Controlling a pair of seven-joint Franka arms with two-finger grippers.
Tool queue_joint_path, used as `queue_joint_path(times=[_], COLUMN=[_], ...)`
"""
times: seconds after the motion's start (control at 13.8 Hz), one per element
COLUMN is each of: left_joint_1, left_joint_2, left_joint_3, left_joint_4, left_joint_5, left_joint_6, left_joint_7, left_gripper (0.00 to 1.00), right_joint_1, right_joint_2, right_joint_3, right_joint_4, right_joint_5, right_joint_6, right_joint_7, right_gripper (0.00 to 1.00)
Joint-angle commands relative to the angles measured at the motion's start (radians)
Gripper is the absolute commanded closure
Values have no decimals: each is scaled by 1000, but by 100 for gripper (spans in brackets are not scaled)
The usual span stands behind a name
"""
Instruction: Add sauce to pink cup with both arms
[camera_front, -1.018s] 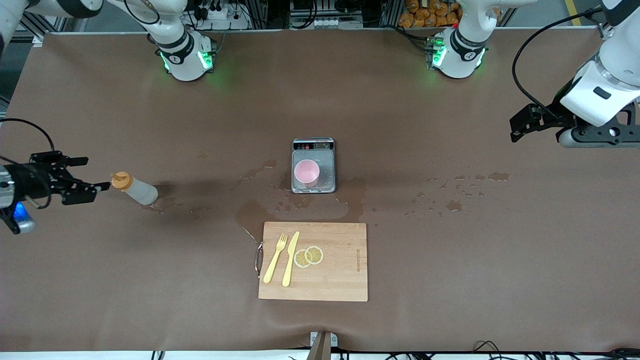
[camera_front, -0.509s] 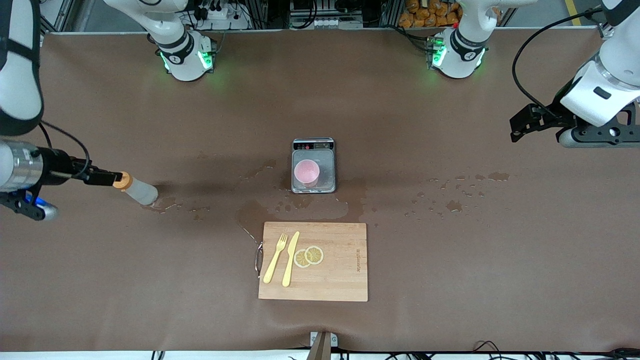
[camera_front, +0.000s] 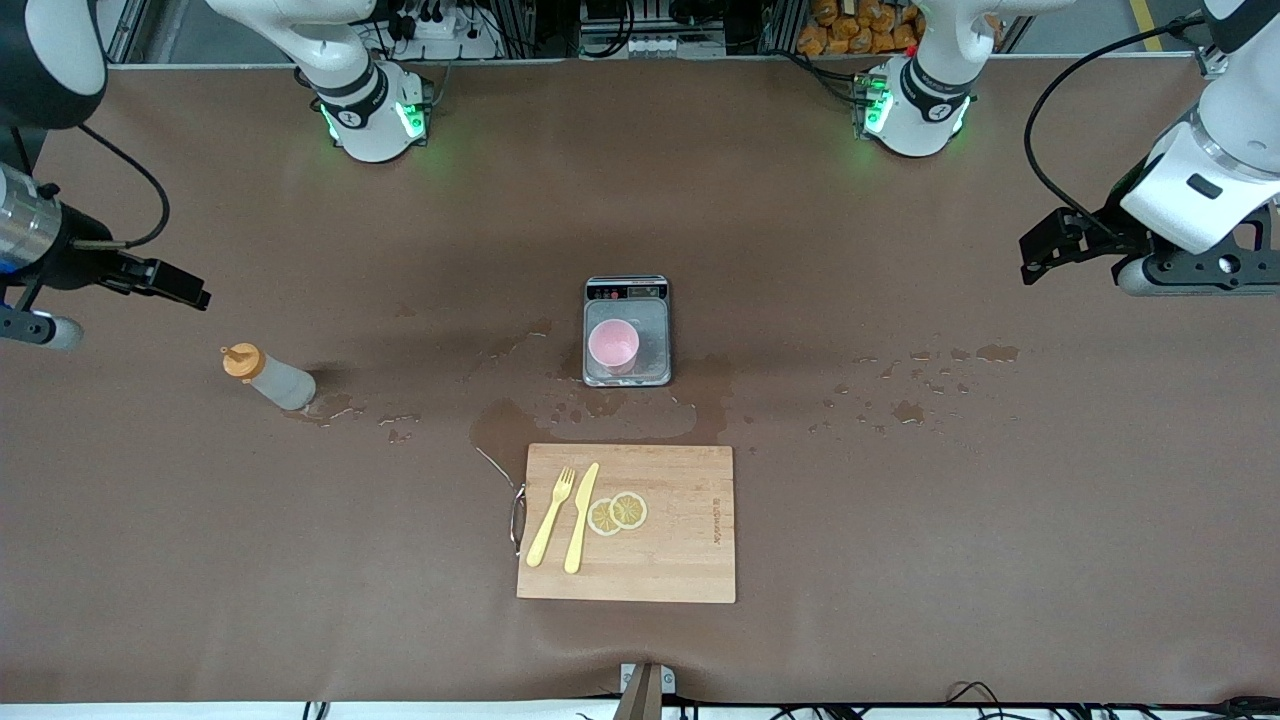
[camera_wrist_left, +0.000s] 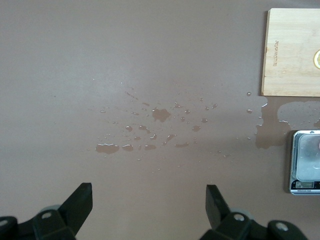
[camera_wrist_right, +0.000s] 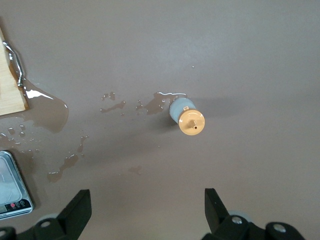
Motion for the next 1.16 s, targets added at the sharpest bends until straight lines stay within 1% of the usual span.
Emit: queue_joint_path(times=[0.0,0.07,0.22,1.09], left_joint_1=[7,7,7,6], left_joint_2=[1,1,1,0], left_joint_3=[0,0,0,0], left_joint_4=[6,6,6,6], left_joint_5=[-19,-17,-17,-17], left_joint_6=[6,6,6,6], left_joint_7=[17,17,17,14], left_gripper=[0,0,0,0], right_joint_1=[31,31,29,29], right_joint_2=[-31,-31,-31,-47], right_joint_3=[-5,-5,-6,-8], right_joint_4=[-36,-34,-34,-23], right_joint_5=[-67,-67,-68,-68], right_joint_6=[69,87,126,129], right_joint_7=[-14,-23,-113,-118], right_gripper=[0,0,0,0])
